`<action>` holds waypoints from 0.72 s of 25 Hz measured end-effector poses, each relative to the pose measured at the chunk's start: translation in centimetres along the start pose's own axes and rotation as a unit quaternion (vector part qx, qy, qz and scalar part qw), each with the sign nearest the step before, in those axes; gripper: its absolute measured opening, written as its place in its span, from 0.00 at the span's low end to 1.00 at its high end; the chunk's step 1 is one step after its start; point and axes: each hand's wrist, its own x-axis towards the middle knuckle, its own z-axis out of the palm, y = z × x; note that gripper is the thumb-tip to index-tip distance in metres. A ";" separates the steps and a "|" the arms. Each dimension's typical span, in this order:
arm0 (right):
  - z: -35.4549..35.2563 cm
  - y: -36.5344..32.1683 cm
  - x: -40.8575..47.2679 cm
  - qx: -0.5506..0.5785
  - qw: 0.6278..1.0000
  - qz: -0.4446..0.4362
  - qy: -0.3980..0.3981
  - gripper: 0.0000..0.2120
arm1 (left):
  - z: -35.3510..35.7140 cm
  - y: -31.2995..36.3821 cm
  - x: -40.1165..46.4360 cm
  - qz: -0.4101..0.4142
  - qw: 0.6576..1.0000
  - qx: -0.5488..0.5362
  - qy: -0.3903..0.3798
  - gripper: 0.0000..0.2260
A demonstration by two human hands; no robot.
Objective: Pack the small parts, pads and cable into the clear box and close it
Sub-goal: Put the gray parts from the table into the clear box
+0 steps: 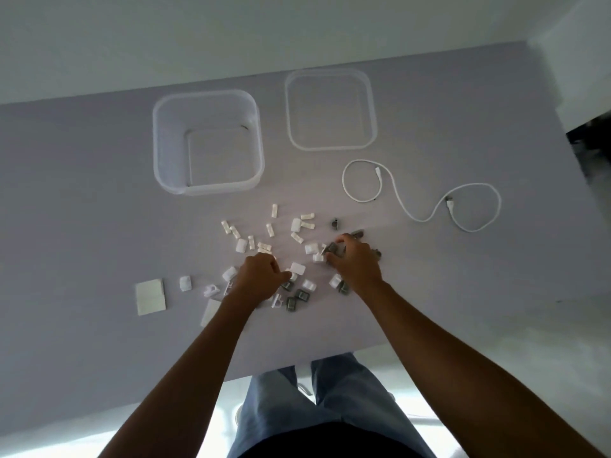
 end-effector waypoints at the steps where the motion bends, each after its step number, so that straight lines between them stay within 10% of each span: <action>1: 0.2 -0.1 0.2 -0.021 1.000 -0.007 -0.002 0.19 | 0.4 0.1 -0.4 -0.004 0.999 0.034 0.000 0.15; 12: 0.4 0.1 0.2 0.146 0.989 0.009 0.026 0.11 | 2.1 2.2 -2.1 -0.067 0.993 0.084 0.050 0.19; 14: -0.5 -0.3 -0.3 0.357 0.929 0.101 -0.014 0.07 | 2.1 2.2 -2.3 -0.068 0.992 0.086 0.061 0.19; 18: -1.9 0.1 -2.0 0.677 0.690 0.168 -0.194 0.09 | 2.2 2.3 -2.7 -0.067 0.990 0.089 0.083 0.18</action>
